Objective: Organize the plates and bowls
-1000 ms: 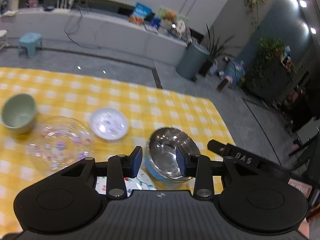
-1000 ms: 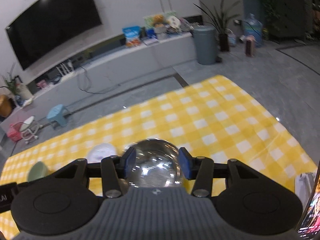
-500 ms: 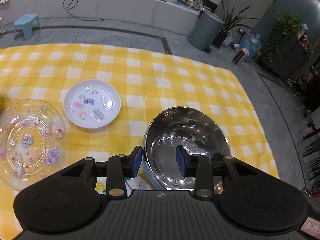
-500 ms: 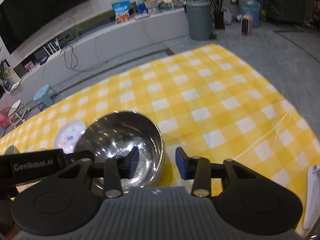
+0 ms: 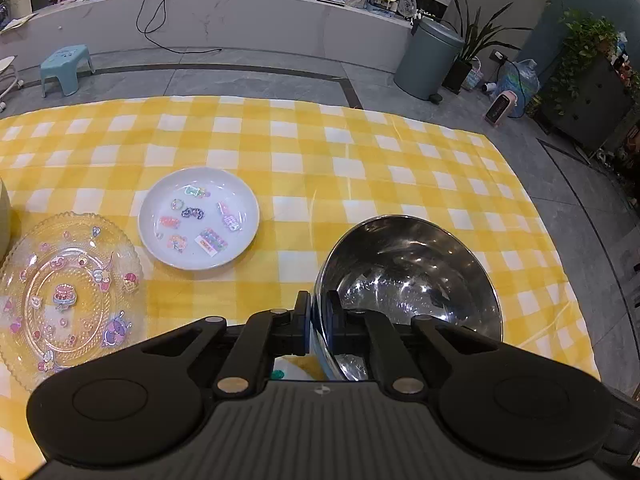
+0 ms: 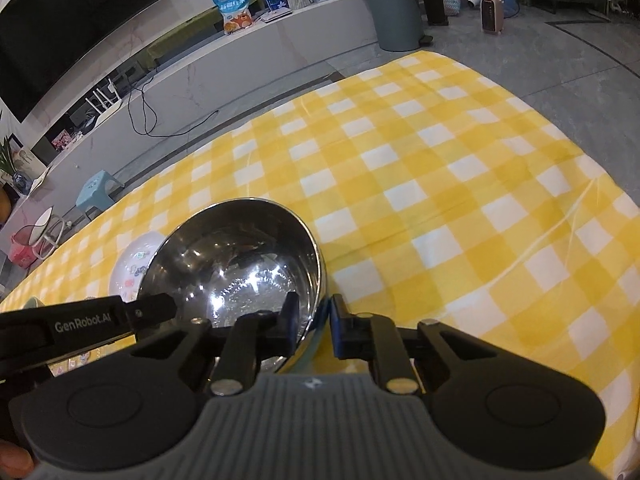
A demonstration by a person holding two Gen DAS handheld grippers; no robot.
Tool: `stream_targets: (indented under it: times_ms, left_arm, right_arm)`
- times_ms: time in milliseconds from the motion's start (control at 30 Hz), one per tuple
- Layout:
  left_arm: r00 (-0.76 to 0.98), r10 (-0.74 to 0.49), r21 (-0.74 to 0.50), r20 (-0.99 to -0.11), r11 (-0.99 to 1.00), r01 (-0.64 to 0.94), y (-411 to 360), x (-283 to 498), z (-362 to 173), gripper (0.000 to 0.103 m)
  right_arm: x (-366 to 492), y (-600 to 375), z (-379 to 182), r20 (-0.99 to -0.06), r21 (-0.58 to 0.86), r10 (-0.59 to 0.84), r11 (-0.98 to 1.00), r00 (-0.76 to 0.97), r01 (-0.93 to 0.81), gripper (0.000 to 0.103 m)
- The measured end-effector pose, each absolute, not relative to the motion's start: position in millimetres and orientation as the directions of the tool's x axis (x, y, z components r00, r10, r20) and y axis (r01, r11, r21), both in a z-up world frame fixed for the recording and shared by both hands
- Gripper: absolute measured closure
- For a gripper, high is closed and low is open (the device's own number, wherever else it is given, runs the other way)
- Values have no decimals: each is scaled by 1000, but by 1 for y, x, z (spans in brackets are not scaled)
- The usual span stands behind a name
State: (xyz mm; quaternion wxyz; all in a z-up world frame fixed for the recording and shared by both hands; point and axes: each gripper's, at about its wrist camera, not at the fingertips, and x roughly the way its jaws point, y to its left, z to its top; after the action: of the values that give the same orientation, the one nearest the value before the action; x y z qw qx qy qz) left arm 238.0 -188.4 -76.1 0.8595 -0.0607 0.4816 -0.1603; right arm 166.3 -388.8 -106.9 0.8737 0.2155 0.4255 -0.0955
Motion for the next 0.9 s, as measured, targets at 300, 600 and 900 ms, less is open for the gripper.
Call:
stream_targets:
  times_ms: [300, 600, 900]
  left_arm:
    - [517, -326, -243, -791, 944, 224, -173, 213, -49, 95]
    - [607, -260, -216, -751, 965, 146, -111, 154, 3, 95]
    - [682, -208, -262, -702, 965, 25, -34, 80, 41, 95]
  right_arm:
    - [145, -385, -95, -762, 352, 72, 880, 644, 318, 92]
    - [110, -332, -51, -695, 404, 181, 899, 695, 170, 93]
    - [52, -254, -5, -624, 417, 281, 909, 729, 7, 93]
